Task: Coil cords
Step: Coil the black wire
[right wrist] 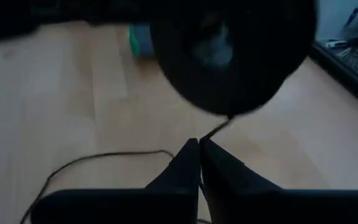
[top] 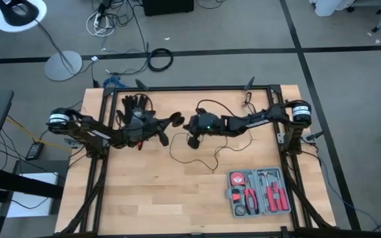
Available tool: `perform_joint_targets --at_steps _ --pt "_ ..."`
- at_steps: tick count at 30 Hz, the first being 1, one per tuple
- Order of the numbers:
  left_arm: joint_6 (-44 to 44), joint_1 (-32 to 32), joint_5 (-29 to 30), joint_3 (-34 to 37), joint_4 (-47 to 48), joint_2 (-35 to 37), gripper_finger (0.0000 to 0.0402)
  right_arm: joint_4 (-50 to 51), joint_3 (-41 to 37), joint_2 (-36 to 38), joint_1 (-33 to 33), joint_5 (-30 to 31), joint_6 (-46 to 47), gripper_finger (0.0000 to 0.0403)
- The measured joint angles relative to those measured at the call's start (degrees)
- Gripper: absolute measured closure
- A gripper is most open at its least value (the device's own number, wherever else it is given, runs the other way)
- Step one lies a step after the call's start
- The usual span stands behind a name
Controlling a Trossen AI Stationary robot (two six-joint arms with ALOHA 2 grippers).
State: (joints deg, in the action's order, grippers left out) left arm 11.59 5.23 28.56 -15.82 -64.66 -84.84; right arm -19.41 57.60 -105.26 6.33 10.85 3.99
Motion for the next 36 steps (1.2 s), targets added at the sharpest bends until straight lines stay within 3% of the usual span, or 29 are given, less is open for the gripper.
perform_joint_targets --at_steps 9,14,18,22,26,30,36 --pt "0.5 -0.1 1.8 0.1 -3.0 0.2 0.0401 -1.4 -6.0 2.5 -0.2 -0.2 2.4 0.0357" --pt "0.5 -0.1 2.8 0.1 -3.3 0.2 0.0401 -0.1 -11.0 10.5 -0.4 -0.1 2.5 0.0359" --pt "-0.7 0.0 3.1 0.2 -3.8 0.2 0.0401 -0.4 -17.8 18.8 -0.4 3.4 2.4 0.0367" --pt "-1.2 -0.1 3.6 0.2 -4.7 0.2 0.0401 -6.1 -24.6 22.3 -0.2 5.6 3.2 0.0371" --pt "-3.7 0.0 4.4 0.2 -6.6 0.2 0.0401 -19.2 -28.1 17.5 -0.3 5.6 3.4 0.0368" --pt "-4.4 0.0 5.3 0.1 -8.7 0.2 0.0401 -29.0 -26.5 8.3 0.1 5.6 -0.2 0.0364" --pt "-5.6 0.0 6.1 0.1 -9.4 0.2 0.0401 -32.2 -19.5 -2.1 1.4 6.8 -5.0 0.0351"
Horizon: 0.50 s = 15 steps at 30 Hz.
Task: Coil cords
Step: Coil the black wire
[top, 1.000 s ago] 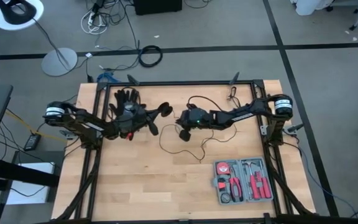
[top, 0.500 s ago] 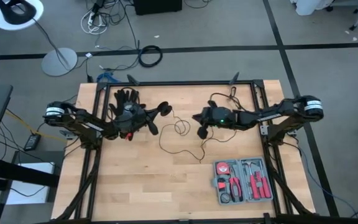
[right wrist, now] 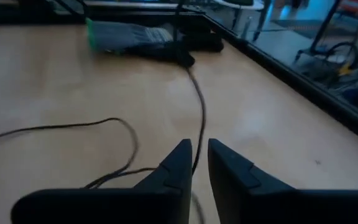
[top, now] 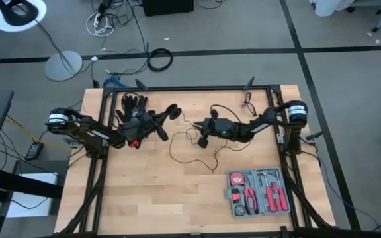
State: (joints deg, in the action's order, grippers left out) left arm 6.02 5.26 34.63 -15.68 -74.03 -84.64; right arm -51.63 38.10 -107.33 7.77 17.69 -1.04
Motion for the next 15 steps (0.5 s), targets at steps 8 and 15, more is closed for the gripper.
perform_joint_targets --at_steps 8,15 --pt "-0.6 0.0 0.1 0.0 0.1 0.0 0.0401 1.8 4.7 -2.4 1.4 2.2 -3.1 0.0335" --pt "-1.3 0.0 1.2 0.0 0.1 0.0 0.0401 3.1 5.1 -2.4 1.7 -0.4 -1.3 0.0335"
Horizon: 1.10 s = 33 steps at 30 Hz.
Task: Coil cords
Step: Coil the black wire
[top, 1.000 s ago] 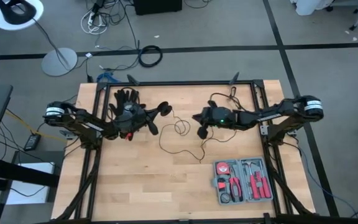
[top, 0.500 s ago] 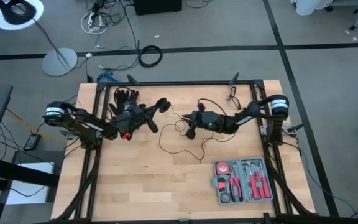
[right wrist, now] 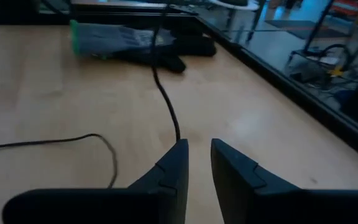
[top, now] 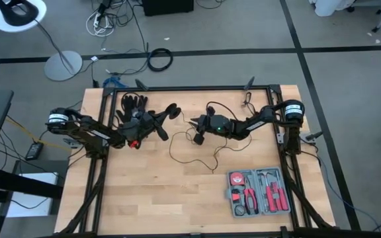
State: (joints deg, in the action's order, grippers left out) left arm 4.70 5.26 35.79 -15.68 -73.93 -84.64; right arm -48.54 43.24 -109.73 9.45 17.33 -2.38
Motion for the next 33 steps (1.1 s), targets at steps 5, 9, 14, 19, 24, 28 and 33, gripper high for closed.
perform_joint_targets --at_steps 5,9,14,19,24,28,33 --pt "-0.3 0.0 0.2 0.0 0.0 0.0 0.0401 -0.2 0.0 0.0 0.0 -3.6 1.3 0.0336" --pt "-0.4 0.0 0.2 0.0 0.1 0.0 0.0401 -0.5 0.0 0.0 0.0 -3.6 1.3 0.0335" --pt "-1.6 0.0 0.2 0.0 0.1 0.0 0.0401 -4.9 0.0 0.0 0.2 -3.6 1.3 0.0336" --pt "-1.5 0.0 0.2 0.0 0.1 0.0 0.0401 -3.2 0.0 0.1 0.3 -3.6 0.9 0.0335" --pt "-1.5 0.0 0.2 0.0 0.1 0.0 0.0401 -0.1 0.0 0.1 0.7 -3.6 1.3 0.0337" --pt "-1.5 0.0 0.2 0.0 -0.1 0.0 0.0401 -0.1 0.0 0.1 0.8 -3.5 1.3 0.0337" --pt "-1.5 0.0 0.2 0.0 -1.2 0.0 0.0402 0.0 0.0 0.1 0.8 -3.6 2.4 0.0349"
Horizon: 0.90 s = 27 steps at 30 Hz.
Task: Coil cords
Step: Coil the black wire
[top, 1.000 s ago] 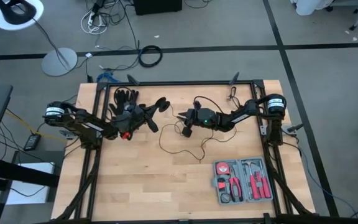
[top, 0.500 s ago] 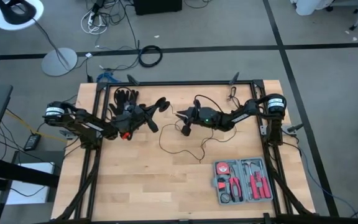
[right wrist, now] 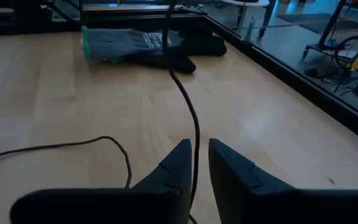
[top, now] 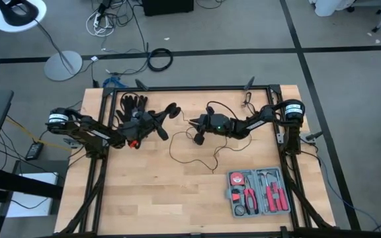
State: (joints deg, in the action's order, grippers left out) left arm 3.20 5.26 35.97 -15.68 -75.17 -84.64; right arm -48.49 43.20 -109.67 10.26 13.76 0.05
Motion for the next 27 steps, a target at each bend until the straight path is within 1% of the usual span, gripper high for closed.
perform_joint_targets --at_steps 8,20,27 --pt "0.0 0.0 -0.5 0.0 -0.5 0.0 0.0402 0.2 0.0 0.0 0.0 -0.1 0.1 0.0369" --pt "0.2 0.0 -3.1 -0.5 -1.3 0.0 0.0402 0.5 0.0 0.0 0.0 -0.2 0.5 0.0370" --pt "0.2 0.0 -3.1 -0.5 -1.3 0.0 0.0402 1.8 0.0 0.0 0.0 -0.3 1.9 0.0397"
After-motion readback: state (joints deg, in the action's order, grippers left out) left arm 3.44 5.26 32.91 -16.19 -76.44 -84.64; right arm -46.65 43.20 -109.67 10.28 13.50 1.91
